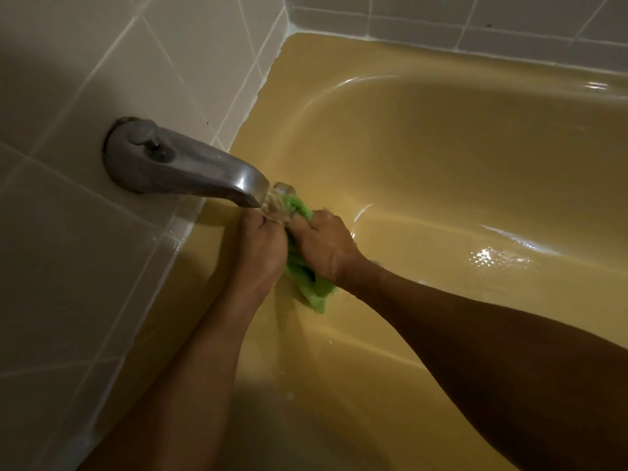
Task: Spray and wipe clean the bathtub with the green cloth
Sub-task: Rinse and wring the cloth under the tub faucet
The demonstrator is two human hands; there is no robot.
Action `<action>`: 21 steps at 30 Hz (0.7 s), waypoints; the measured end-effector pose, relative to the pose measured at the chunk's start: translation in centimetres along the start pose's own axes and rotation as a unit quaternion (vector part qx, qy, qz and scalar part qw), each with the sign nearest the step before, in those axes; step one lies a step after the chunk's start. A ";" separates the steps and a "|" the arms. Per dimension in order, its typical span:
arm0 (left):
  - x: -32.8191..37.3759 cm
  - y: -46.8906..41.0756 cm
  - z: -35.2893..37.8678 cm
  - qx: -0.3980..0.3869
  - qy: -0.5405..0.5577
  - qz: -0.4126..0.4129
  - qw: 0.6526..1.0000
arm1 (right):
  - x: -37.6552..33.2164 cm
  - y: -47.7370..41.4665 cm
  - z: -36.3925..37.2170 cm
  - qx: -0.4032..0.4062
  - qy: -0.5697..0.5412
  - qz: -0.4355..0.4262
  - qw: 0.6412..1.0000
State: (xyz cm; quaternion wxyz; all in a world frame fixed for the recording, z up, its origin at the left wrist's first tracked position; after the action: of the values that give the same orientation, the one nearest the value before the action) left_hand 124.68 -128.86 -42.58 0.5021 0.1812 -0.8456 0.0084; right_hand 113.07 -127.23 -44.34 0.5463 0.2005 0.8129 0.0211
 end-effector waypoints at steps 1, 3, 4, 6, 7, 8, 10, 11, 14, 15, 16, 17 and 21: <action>0.0 -0.2 0.3 -0.007 -0.013 0.009 1.000 | 0.3 -0.3 -0.4 0.019 0.008 -0.002 1.000; -0.2 -0.3 0.7 -0.017 -0.036 0.013 0.999 | 0.9 -0.6 -1.2 0.036 0.020 -0.010 0.999; -0.2 -0.3 0.8 -0.019 -0.039 0.011 0.999 | 1.1 -0.7 -1.5 0.036 0.030 -0.017 0.999; -0.1 -0.1 0.8 -0.017 -0.051 0.022 0.998 | 1.7 -0.9 -2.1 0.029 0.052 -0.034 0.998; 0.2 0.1 0.9 -0.019 -0.060 0.036 0.997 | 1.7 -0.8 -2.4 0.024 0.059 -0.043 0.997; 0.3 0.3 1.1 -0.023 -0.067 0.049 0.996 | 1.8 -0.7 -2.7 0.017 0.058 -0.052 0.997; 0.7 0.6 1.1 -0.023 -0.062 0.052 0.996 | 2.0 -0.6 -3.2 -0.006 0.043 -0.070 0.997; 0.7 0.6 1.1 -0.020 -0.062 0.048 0.997 | 2.2 -0.6 -3.6 -0.020 0.045 -0.075 0.996; 1.1 0.8 1.6 -0.023 -0.084 0.066 0.994 | 2.9 -0.6 -5.1 -0.051 0.114 -0.160 0.979; 1.2 0.9 2.0 -0.032 -0.080 0.072 0.994 | 3.0 -0.6 -5.8 -0.049 0.156 -0.209 0.964; 1.5 1.3 2.4 -0.047 -0.073 0.083 0.993 | 3.1 -0.6 -6.4 -0.048 0.195 -0.247 0.948; 1.9 1.7 2.9 -0.056 -0.075 0.097 0.991 | 3.3 -0.5 -6.9 -0.047 0.222 -0.268 0.936; 2.9 1.9 3.6 -0.012 -0.066 0.114 0.991 | 3.1 -0.9 -8.4 -0.022 0.224 -0.260 0.939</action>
State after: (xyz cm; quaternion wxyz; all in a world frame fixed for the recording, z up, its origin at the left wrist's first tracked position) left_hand 119.80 -128.68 -41.56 0.4432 0.0776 -0.8920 0.0441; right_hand 104.26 -125.46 -43.93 0.3413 -0.0394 0.9373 -0.0593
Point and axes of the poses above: each hand's wrist, its own y-axis away from the middle knuckle, its own z-axis out of the palm, x = y × z, the point moved 6 cm from there along -y, towards the middle knuckle, and after that the axes turned 15 degrees about x, right-handed, at the moved point
